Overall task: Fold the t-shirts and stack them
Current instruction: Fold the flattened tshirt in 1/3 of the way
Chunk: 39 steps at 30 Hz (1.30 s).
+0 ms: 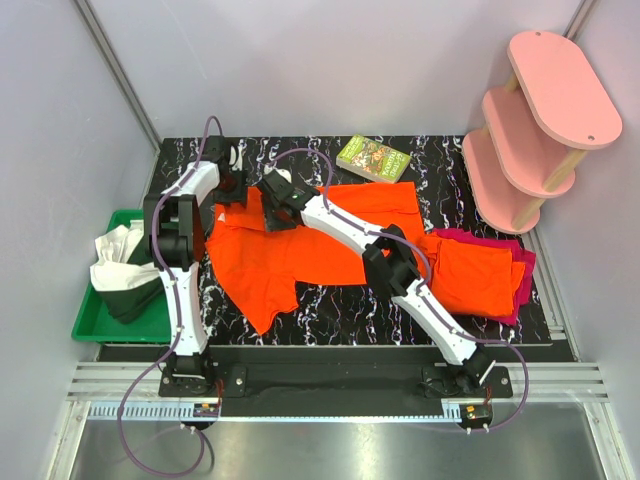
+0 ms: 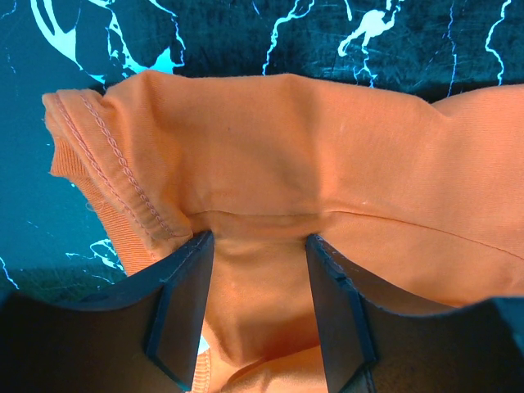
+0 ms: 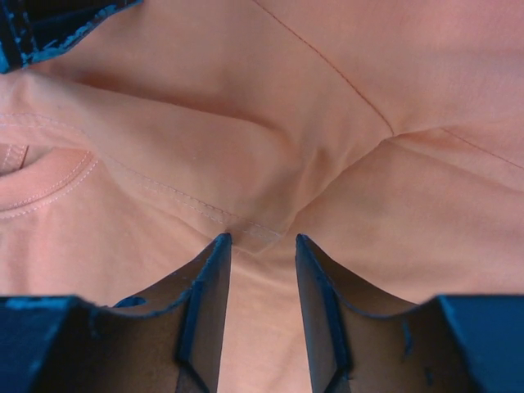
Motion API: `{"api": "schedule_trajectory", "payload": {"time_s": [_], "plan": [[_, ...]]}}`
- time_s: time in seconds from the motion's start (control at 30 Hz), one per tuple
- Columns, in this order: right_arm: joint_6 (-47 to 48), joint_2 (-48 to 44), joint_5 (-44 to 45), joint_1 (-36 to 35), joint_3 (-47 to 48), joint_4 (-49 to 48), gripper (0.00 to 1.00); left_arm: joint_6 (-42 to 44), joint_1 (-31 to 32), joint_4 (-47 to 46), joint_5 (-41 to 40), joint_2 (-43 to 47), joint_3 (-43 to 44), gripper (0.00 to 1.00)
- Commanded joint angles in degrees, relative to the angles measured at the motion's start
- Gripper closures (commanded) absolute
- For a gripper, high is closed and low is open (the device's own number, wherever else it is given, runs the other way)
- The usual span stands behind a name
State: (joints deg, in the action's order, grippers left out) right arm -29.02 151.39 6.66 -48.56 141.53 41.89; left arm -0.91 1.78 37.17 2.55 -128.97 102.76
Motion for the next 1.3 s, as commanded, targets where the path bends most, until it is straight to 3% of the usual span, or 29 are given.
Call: {"api": "schedule_trajectory", "payload": {"time_s": [0.0, 0.17, 0.27, 0.5, 1.03, 1.27], "plan": [[-2.36, 1.01, 2.22, 0.48, 2.87, -0.14, 0.57, 0.47, -0.29, -0.08, 0.00, 0.56, 0.16, 0.46], [-2.80, 1.27, 2.66, 0.48, 2.52, -0.05, 0.78, 0.47, -0.29, -0.08, 0.00, 0.74, 0.07, 0.46], [-2.63, 1.36, 3.01, 0.48, 2.43, -0.14, 0.81, 0.47, -0.29, -0.08, 0.09, 0.73, 0.07, 0.46], [-2.45, 0.49, 3.28, 0.57, 1.47, -0.14, 1.00, 0.47, -0.29, -0.08, -0.09, 0.47, 0.16, 0.46], [-2.80, -11.11, 2.84, -1.54, -10.92, -3.83, 1.00, 0.47, -0.29, -0.16, 0.44, -0.14, 0.86, 0.46], [-3.07, -13.40, 2.49, -2.60, -12.16, -5.41, 1.00, 0.47, -0.20, 0.01, 0.18, -0.41, 0.95, 0.46]]}}
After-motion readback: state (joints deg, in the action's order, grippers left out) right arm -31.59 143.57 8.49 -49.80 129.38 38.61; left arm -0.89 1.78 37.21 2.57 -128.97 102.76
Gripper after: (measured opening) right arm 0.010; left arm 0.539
